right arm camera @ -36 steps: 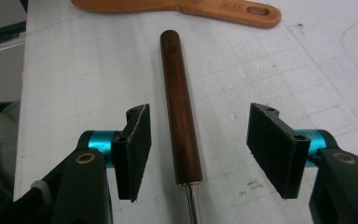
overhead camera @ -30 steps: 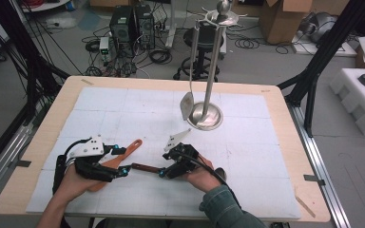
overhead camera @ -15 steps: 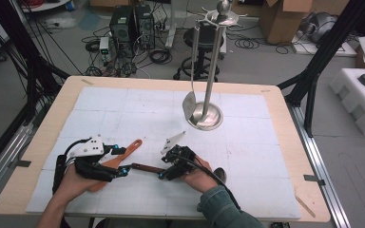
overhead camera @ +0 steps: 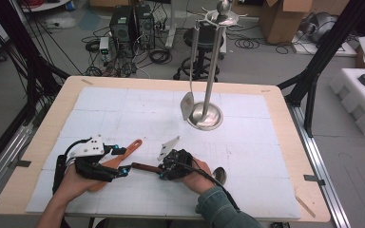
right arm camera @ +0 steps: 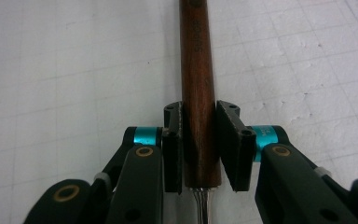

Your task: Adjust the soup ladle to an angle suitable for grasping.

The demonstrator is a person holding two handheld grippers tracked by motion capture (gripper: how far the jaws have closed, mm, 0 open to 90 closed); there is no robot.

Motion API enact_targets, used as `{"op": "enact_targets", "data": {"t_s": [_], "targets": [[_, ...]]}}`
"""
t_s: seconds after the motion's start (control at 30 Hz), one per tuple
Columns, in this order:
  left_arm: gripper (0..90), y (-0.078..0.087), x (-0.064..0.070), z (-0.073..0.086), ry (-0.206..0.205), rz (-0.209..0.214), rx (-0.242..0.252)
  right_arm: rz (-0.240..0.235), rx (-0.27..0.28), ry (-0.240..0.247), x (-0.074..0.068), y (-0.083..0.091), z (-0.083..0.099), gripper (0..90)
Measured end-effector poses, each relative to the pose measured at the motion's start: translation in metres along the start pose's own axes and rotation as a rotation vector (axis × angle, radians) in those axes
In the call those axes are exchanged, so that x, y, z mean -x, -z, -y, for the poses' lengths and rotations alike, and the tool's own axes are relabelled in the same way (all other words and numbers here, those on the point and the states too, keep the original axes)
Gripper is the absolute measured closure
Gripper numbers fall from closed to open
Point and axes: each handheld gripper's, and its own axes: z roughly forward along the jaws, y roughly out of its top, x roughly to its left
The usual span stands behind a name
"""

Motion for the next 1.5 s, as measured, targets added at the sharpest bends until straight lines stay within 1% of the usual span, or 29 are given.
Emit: {"op": "enact_targets", "data": {"t_s": [0.03, 0.1, 0.2, 0.23, 0.33, 0.43, 0.6, 0.73, 0.9, 0.97, 1.07, 1.17, 1.23, 1.33, 1.47, 1.5], "targets": [[34.5, 0.0, 0.0, 0.0, 0.001, 0.0, 0.0, 0.0, 0.0, 0.0, 0.0, 0.0, 0.0, 72.9], [34.6, 0.0, 0.0, 0.0, 0.0, -0.002, 0.001, -0.018, 0.003, -0.011, 0.002, 0.0, 0.001, 73.3], [34.6, 0.001, 0.0, -0.001, -0.007, -0.001, 0.007, -0.027, 0.007, -0.012, 0.003, 0.001, 0.001, 73.5], [34.6, 0.001, 0.0, -0.001, -0.006, -0.001, 0.009, -0.038, 0.012, -0.017, 0.004, 0.001, 0.001, 73.6], [34.6, 0.002, 0.0, -0.001, 0.001, -0.001, 0.012, -0.043, 0.034, -0.02, 0.005, 0.005, 0.001, 73.6], [34.6, 0.002, 0.0, -0.001, -0.002, -0.003, 0.013, -0.054, 0.06, -0.032, 0.006, 0.011, 0.001, 73.6], [34.6, 0.002, 0.0, -0.001, -0.001, -0.003, 0.017, -0.047, 0.103, -0.028, 0.007, 0.021, 0.001, 73.7], [34.5, 0.003, -0.001, -0.001, 0.004, -0.003, 0.021, -0.055, 0.124, -0.024, 0.006, 0.026, 0.001, 73.6], [34.1, 0.002, -0.002, 0.001, 0.015, -0.006, 0.019, -0.047, 0.144, -0.022, 0.006, 0.031, 0.001, 73.6], [33.9, 0.003, -0.003, 0.001, 0.016, -0.007, 0.024, -0.049, 0.147, -0.028, 0.006, 0.033, 0.002, 73.6], [33.5, 0.004, -0.004, 0.002, 0.029, -0.008, 0.036, -0.046, 0.161, -0.024, 0.007, 0.035, 0.002, 73.7], [33.3, 0.004, -0.004, 0.002, 0.035, -0.01, 0.038, -0.041, 0.17, -0.025, 0.007, 0.038, 0.002, 73.6], [33.1, 0.004, -0.004, 0.002, 0.034, -0.009, 0.038, -0.035, 0.179, -0.021, 0.006, 0.041, 0.002, 73.6], [33.1, 0.004, -0.004, 0.002, 0.03, -0.02, 0.043, -0.038, 0.194, -0.021, 0.007, 0.044, 0.003, 73.6], [33.0, 0.006, -0.005, 0.002, 0.033, -0.024, 0.052, -0.035, 0.21, -0.036, 0.007, 0.049, 0.004, 73.6], [33.0, 0.006, -0.005, 0.002, 0.034, -0.025, 0.054, -0.035, 0.214, -0.029, 0.007, 0.049, 0.004, 73.7]]}}
